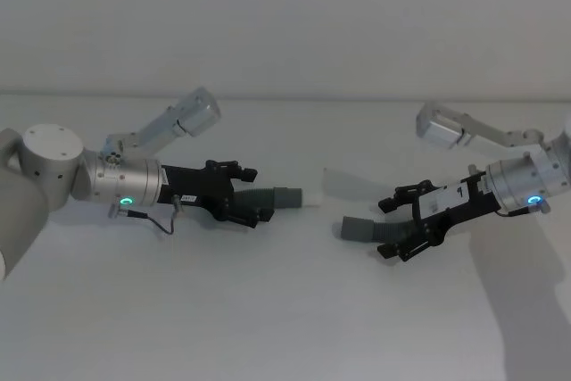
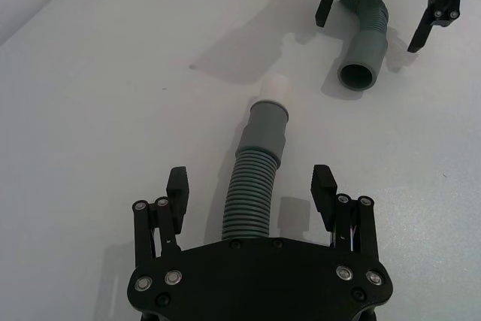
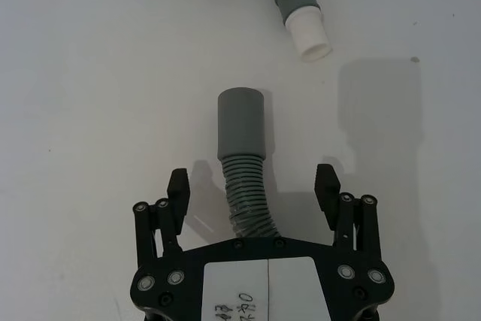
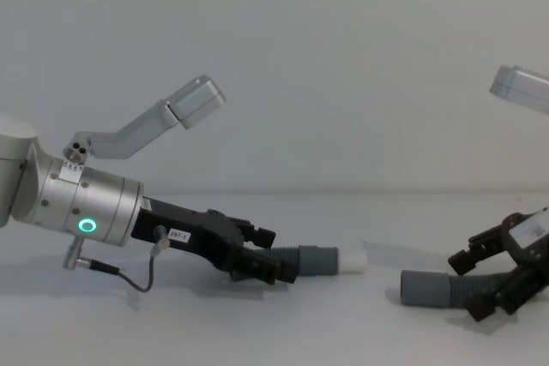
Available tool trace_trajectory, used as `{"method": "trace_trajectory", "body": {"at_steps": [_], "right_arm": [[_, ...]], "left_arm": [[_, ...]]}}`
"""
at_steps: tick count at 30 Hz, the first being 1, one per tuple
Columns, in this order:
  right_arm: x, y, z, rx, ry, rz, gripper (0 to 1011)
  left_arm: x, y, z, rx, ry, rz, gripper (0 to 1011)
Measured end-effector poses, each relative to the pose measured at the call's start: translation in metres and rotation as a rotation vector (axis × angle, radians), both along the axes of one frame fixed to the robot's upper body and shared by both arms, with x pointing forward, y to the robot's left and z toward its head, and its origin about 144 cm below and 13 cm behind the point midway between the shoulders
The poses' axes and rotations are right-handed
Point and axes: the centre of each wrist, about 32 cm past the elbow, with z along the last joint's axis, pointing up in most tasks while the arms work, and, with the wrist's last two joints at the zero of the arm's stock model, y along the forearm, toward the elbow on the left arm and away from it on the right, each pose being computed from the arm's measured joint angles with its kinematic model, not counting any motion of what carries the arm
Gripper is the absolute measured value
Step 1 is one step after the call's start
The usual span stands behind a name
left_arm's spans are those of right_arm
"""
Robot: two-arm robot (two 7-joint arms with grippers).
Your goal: Use both hands to pick up one end of the pipe from the table, align the ends, and insert them.
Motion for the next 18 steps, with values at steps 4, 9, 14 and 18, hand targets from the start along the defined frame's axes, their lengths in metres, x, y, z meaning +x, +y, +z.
{"method": "trace_trajectory", "body": {"at_steps": [4, 9, 14, 18], "right_arm": [[-0.0002, -0.0002, -0.0005, 0.001, 0.001, -0.001, 945], [-0.0004, -0.0003, -0.0008, 0.001, 0.002, -0.002, 815], [-0.0005, -0.0003, -0.0009, 0.002, 0.002, -0.002, 685], [-0.0006, -0.0004, -0.0011, 0.001, 0.002, -0.002, 540]], "left_arm": [[0.0000, 0.0000, 0.0000, 0.000, 0.000, 0.000, 1000], [0.0000, 0.0000, 0.0000, 0.000, 0.000, 0.000, 1000], [0.0000, 0.0000, 0.0000, 0.000, 0.000, 0.000, 1000], [0.0000, 0.0000, 0.0000, 0.000, 0.000, 0.000, 1000]]}}
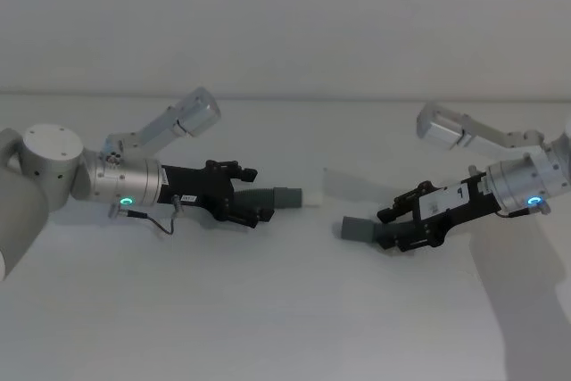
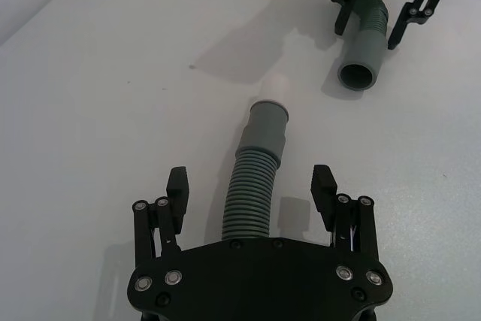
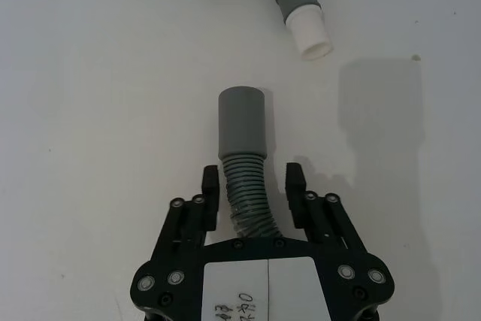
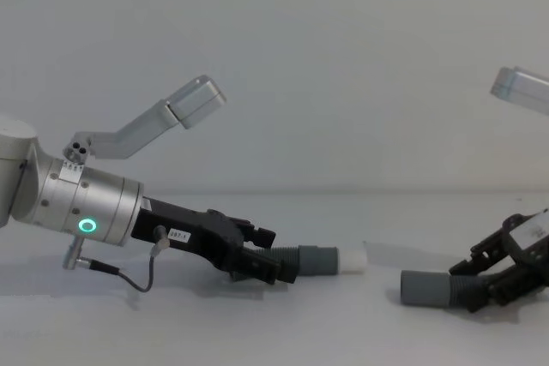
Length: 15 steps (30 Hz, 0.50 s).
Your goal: Use both hands to pick up one end of the pipe from the table, align the ends, and insert them.
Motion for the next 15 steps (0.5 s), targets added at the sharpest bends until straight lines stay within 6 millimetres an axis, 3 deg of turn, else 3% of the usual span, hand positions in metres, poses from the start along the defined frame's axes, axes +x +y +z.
{"method": "trace_trajectory", "body": {"at_steps": [8, 15], "right_arm": [[-0.0002, -0.0001, -0.0004, 0.000, 0.001, -0.001, 268], [-0.0002, -0.0001, -0.0005, 0.001, 0.001, -0.001, 263]], "left_arm": [[0.0000, 0.0000, 0.0000, 0.000, 0.000, 0.000, 981], [0.0000, 0.0000, 0.0000, 0.000, 0.000, 0.000, 800]]}}
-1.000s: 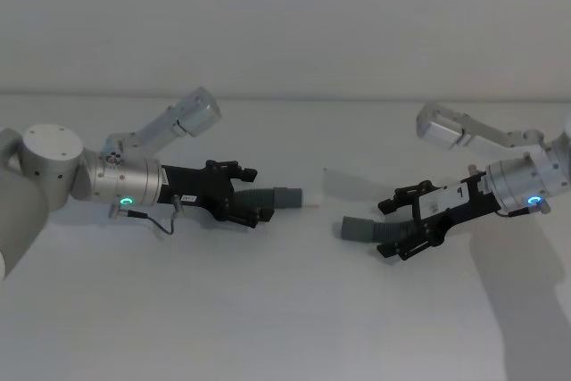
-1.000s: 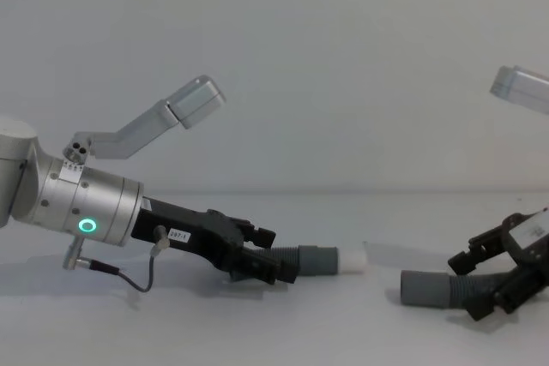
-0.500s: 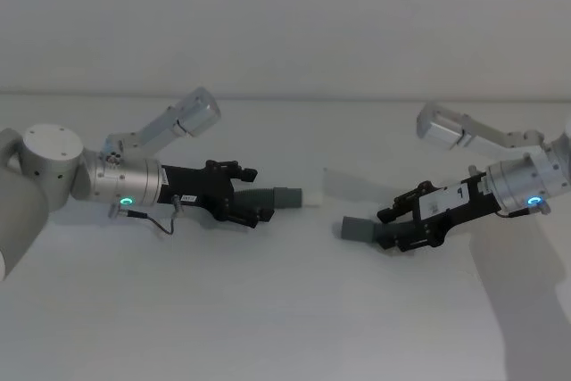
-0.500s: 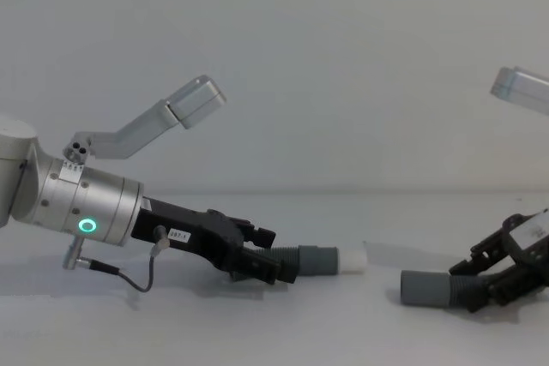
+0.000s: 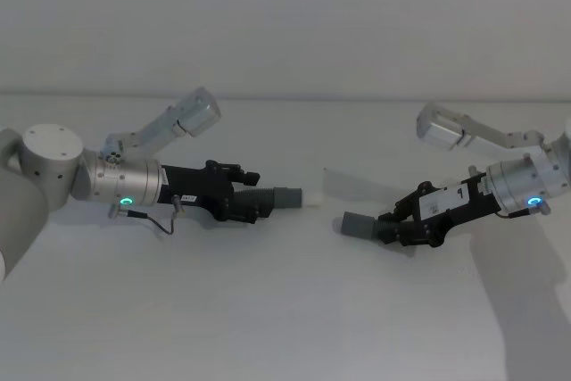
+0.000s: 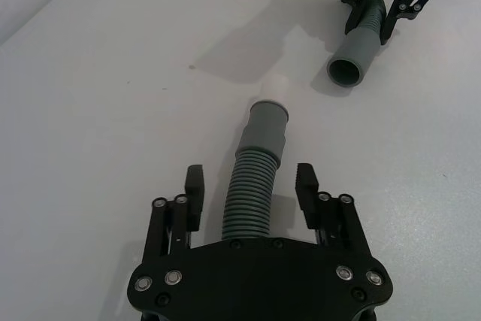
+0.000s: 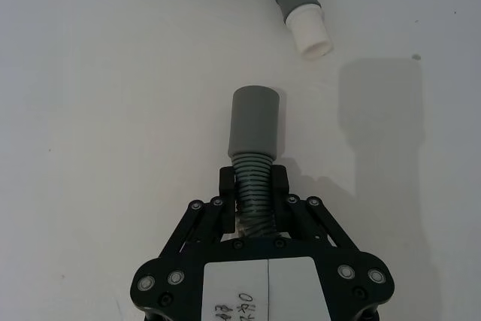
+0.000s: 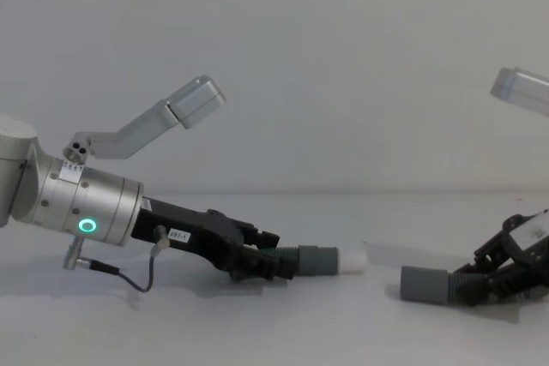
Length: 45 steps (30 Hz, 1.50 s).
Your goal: Use both hands to pick up one end of the pipe from the table, align the ends, and insert them.
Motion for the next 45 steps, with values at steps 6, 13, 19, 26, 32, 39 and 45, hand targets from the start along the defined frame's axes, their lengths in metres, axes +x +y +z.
{"method": "trace_trajectory", "body": {"at_steps": [6, 13, 19, 26, 32, 39, 45], "right_arm": [[0.0000, 0.0000, 0.0000, 0.000, 0.000, 0.000, 263], [0.0000, 0.0000, 0.0000, 0.000, 0.000, 0.000, 263], [0.0000, 0.0000, 0.0000, 0.000, 0.000, 0.000, 262], [0.0000, 0.0000, 0.0000, 0.000, 0.000, 0.000, 262], [0.0000, 0.0000, 0.0000, 0.000, 0.000, 0.000, 263], [0.0000, 0.0000, 0.0000, 0.000, 0.000, 0.000, 262], [-0.0002, 0.0000, 0.0009, -0.003, -0.005, 0.001, 263]], "left_arm": [[0.0000, 0.0000, 0.0000, 0.000, 0.000, 0.000, 609], [0.0000, 0.0000, 0.0000, 0.000, 0.000, 0.000, 388], [0.0000, 0.0000, 0.0000, 0.000, 0.000, 0.000, 310], [0.0000, 0.0000, 0.0000, 0.000, 0.000, 0.000, 310], [0.0000, 0.0000, 0.0000, 0.000, 0.000, 0.000, 310], [0.0000, 0.0000, 0.0000, 0.000, 0.000, 0.000, 310], [0.0002, -0.0012, 0.0006, -0.007, -0.011, -0.009, 310]]}}
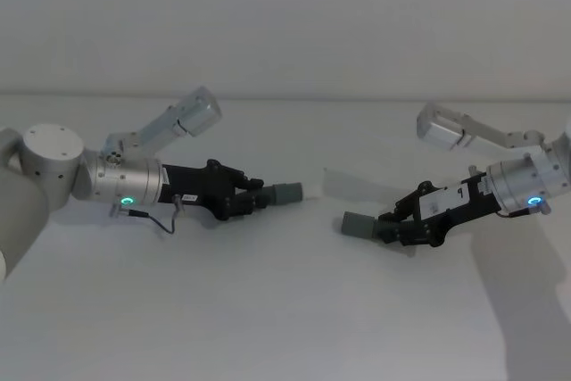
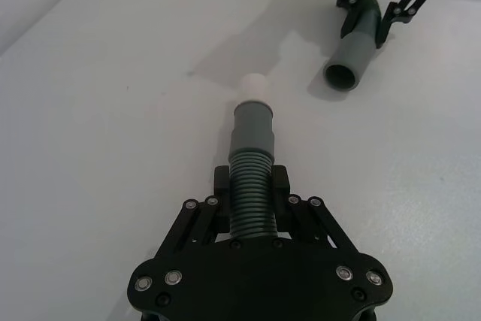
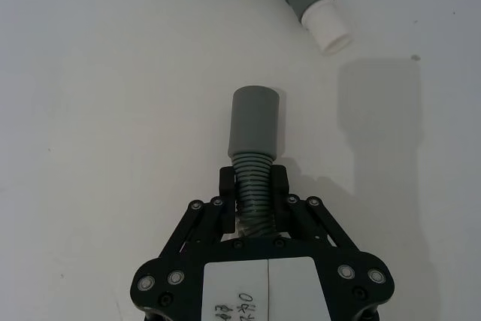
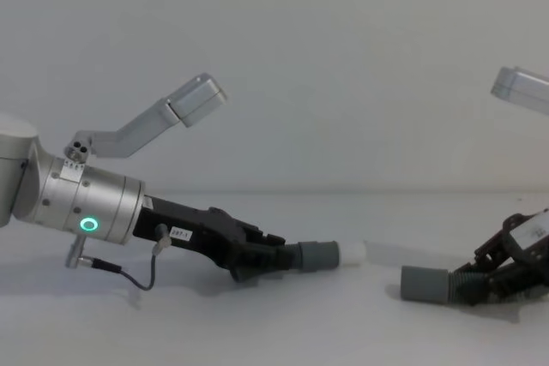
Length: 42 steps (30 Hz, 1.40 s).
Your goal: Use both hands to pick up one end of the pipe from the table, align the ends, and insert them.
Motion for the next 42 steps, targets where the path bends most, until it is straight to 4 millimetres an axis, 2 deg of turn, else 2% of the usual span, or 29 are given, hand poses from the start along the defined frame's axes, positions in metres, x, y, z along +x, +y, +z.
{"method": "trace_trajectory", "body": {"at_steps": [22, 42], "right_arm": [[-0.008, 0.000, 0.009, -0.043, -0.092, 0.024, 263], [-0.020, -0.021, 0.036, -0.096, -0.217, -0.021, 263]], "left_arm": [[0.010, -0.009, 0.029, -0.049, -0.123, -0.141, 310], [0.015, 0.001, 0.045, -0.001, -0.146, -0.190, 310]]}}
